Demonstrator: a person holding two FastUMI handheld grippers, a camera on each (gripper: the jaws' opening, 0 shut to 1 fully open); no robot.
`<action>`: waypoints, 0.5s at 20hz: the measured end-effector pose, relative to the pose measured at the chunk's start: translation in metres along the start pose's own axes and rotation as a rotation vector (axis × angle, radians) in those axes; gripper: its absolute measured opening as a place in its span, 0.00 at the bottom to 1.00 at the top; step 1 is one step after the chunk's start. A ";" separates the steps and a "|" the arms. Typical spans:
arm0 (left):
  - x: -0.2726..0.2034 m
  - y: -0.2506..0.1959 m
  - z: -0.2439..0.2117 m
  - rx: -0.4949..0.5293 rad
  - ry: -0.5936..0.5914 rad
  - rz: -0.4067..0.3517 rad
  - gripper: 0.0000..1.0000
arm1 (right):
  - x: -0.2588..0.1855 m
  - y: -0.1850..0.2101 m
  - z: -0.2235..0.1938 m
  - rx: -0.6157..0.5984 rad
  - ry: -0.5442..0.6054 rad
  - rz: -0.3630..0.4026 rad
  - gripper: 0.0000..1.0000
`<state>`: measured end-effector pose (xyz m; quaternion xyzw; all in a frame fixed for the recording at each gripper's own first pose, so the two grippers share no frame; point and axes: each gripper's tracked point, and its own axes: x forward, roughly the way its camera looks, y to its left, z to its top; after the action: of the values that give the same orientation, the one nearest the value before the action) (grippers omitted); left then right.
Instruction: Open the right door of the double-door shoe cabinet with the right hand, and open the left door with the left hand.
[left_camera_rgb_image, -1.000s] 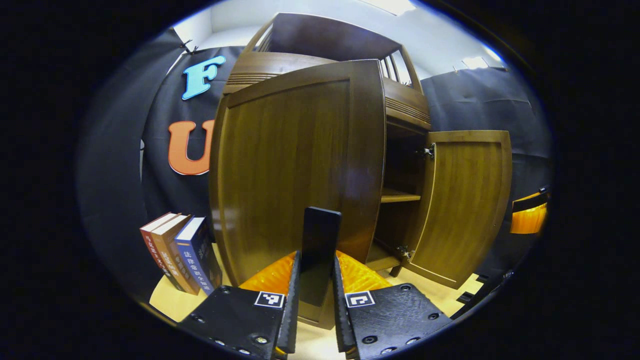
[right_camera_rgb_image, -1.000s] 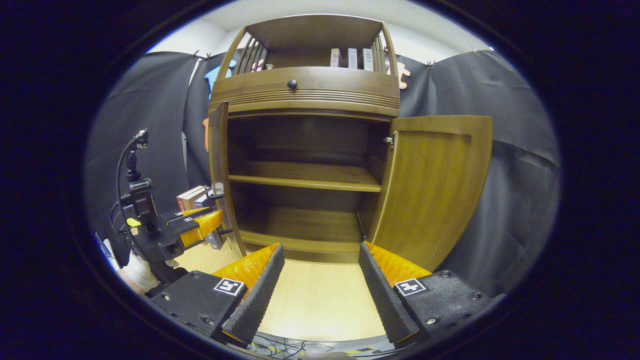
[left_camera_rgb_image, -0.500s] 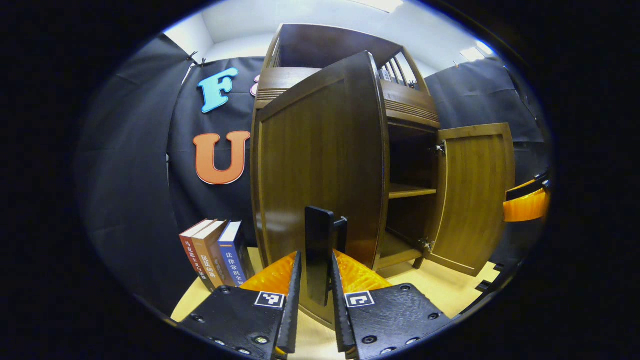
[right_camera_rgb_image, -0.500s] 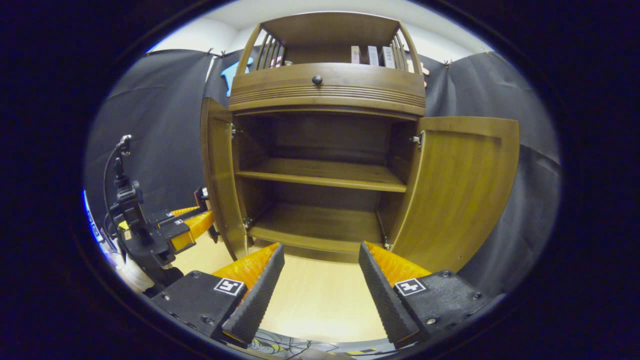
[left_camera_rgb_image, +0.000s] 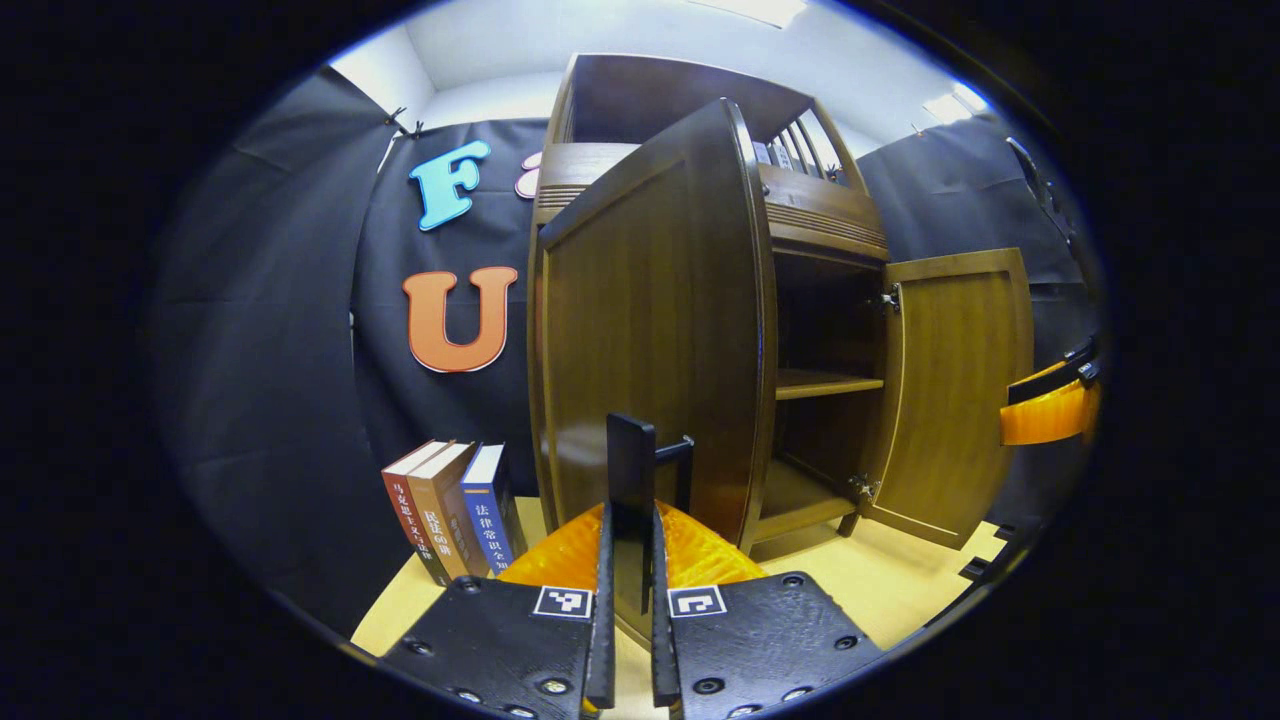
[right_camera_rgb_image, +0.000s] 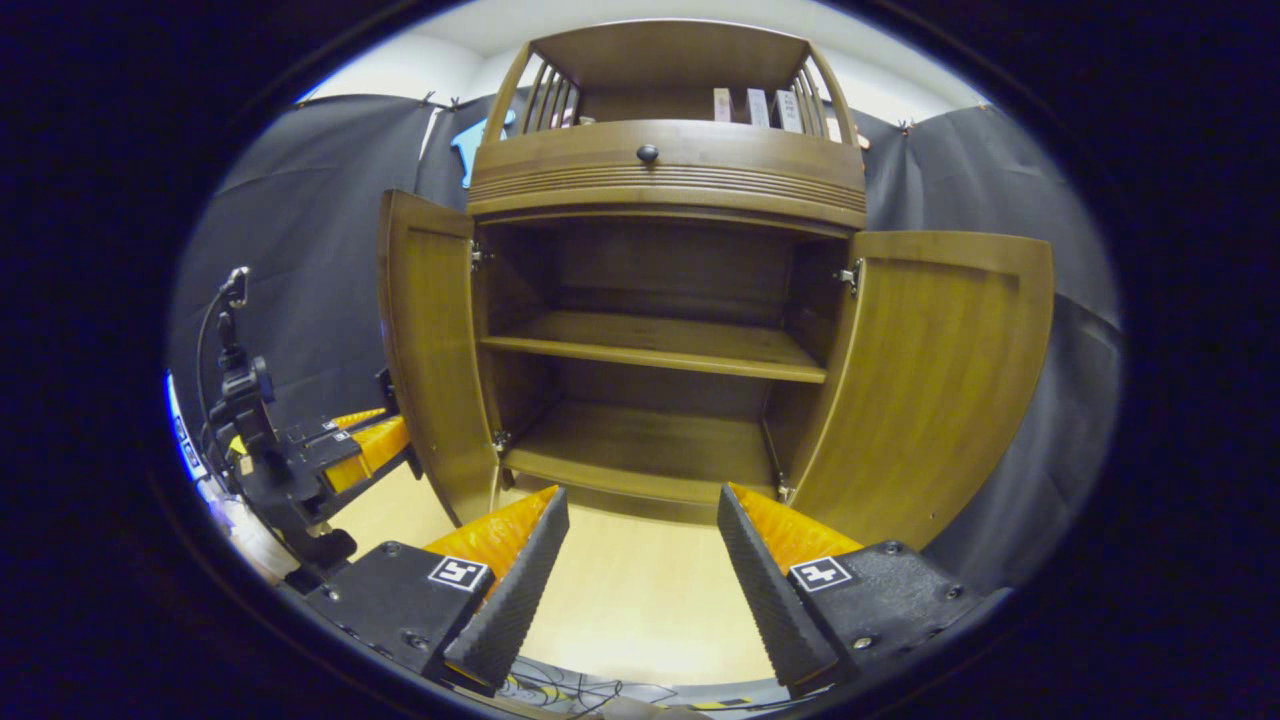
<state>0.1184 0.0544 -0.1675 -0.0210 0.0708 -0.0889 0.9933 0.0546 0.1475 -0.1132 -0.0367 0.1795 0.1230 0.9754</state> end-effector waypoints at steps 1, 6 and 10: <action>-0.002 0.005 0.000 0.005 0.000 0.011 0.13 | 0.000 0.001 -0.001 0.002 0.004 0.002 0.95; -0.018 0.046 -0.003 -0.017 -0.003 0.111 0.01 | 0.003 0.003 -0.006 0.012 0.018 0.018 0.95; -0.020 0.066 -0.003 -0.029 -0.005 0.098 0.00 | 0.002 0.005 -0.005 0.018 0.012 0.025 0.95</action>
<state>0.1099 0.1228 -0.1708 -0.0321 0.0705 -0.0393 0.9962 0.0535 0.1523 -0.1187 -0.0261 0.1868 0.1335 0.9729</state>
